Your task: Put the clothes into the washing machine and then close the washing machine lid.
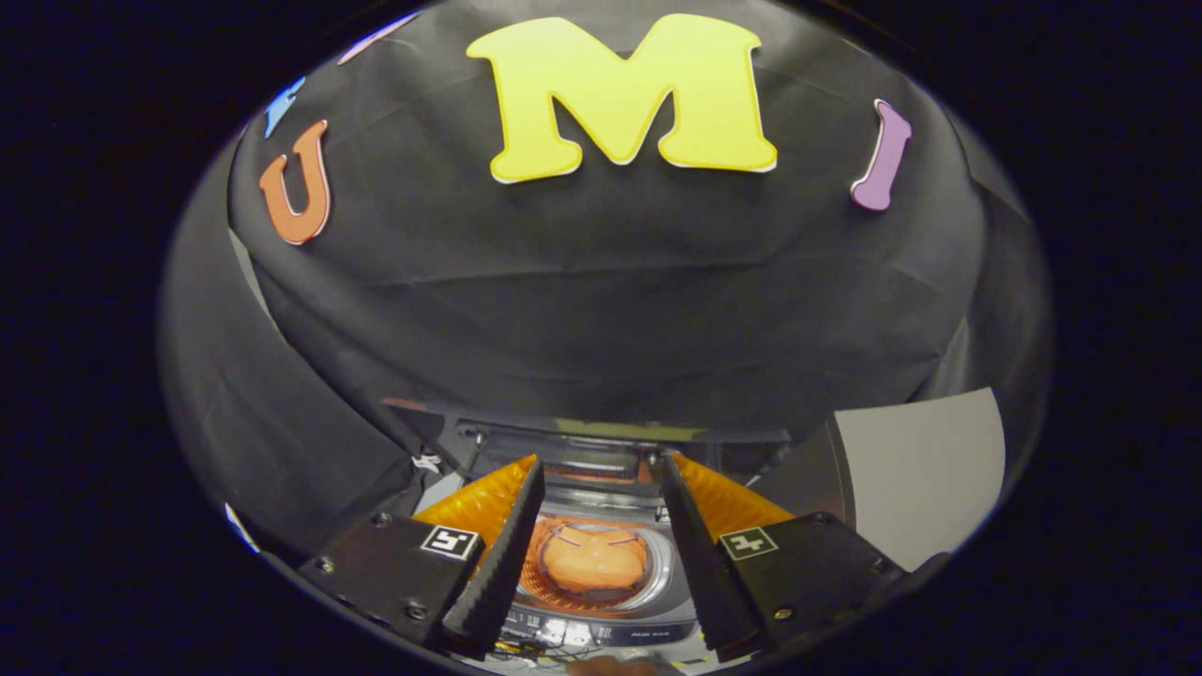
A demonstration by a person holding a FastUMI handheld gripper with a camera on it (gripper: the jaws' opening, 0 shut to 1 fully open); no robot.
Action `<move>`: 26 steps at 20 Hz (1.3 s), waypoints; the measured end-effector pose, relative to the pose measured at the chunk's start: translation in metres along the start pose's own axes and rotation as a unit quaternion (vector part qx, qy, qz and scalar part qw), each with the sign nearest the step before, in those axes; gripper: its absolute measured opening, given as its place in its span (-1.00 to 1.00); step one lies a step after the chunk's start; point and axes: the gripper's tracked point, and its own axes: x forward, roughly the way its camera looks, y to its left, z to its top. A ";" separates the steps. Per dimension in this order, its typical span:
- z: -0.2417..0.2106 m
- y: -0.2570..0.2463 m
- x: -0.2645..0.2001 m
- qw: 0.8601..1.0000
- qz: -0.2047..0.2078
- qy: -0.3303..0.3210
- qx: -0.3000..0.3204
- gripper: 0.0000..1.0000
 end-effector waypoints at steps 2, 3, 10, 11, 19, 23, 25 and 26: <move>0.012 0.000 0.010 1.000 0.001 -0.001 0.002 0.58; 0.018 0.002 0.017 1.000 0.003 -0.002 0.004 0.58; 0.033 0.010 0.078 1.000 0.004 0.019 0.013 0.59; 0.031 0.009 0.084 1.000 0.004 0.023 0.018 0.59; 0.020 0.007 0.120 0.998 0.006 0.047 0.043 0.58; 0.017 0.008 0.122 0.999 -0.003 0.032 0.024 0.58; 0.017 0.007 0.124 1.000 -0.003 0.025 0.017 0.58; 0.016 0.007 0.124 1.000 -0.001 0.025 0.014 0.58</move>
